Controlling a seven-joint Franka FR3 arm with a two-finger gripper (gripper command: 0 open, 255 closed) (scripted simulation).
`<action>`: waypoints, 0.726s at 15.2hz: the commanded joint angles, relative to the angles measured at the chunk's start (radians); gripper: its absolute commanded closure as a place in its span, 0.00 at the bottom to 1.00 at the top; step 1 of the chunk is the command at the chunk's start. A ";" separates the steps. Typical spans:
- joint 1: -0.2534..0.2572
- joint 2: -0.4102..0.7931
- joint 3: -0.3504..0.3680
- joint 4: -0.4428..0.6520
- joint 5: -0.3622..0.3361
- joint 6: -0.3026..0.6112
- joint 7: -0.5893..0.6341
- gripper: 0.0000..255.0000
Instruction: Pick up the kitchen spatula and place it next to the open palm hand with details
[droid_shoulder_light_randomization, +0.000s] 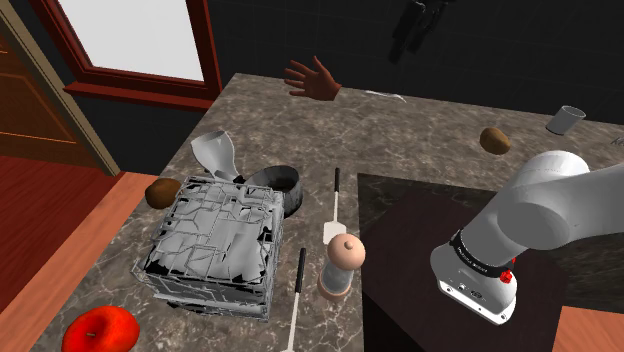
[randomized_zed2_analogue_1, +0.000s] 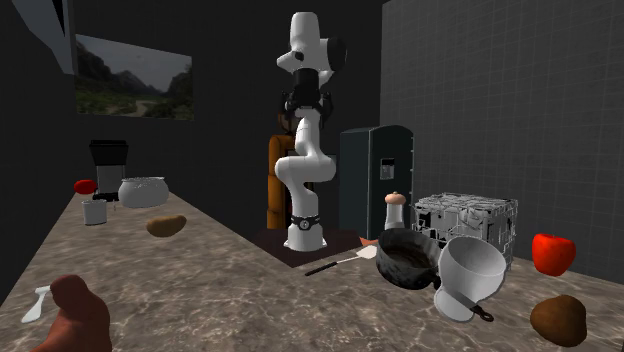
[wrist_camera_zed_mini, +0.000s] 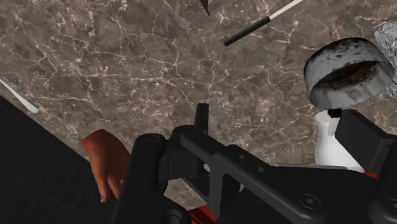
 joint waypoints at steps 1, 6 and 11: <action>0.000 0.000 0.000 0.000 0.000 0.000 0.000 0.00; -0.036 -0.042 0.087 -0.175 0.038 0.117 0.196 0.00; -0.062 -0.044 0.189 -0.316 0.092 0.240 0.397 0.00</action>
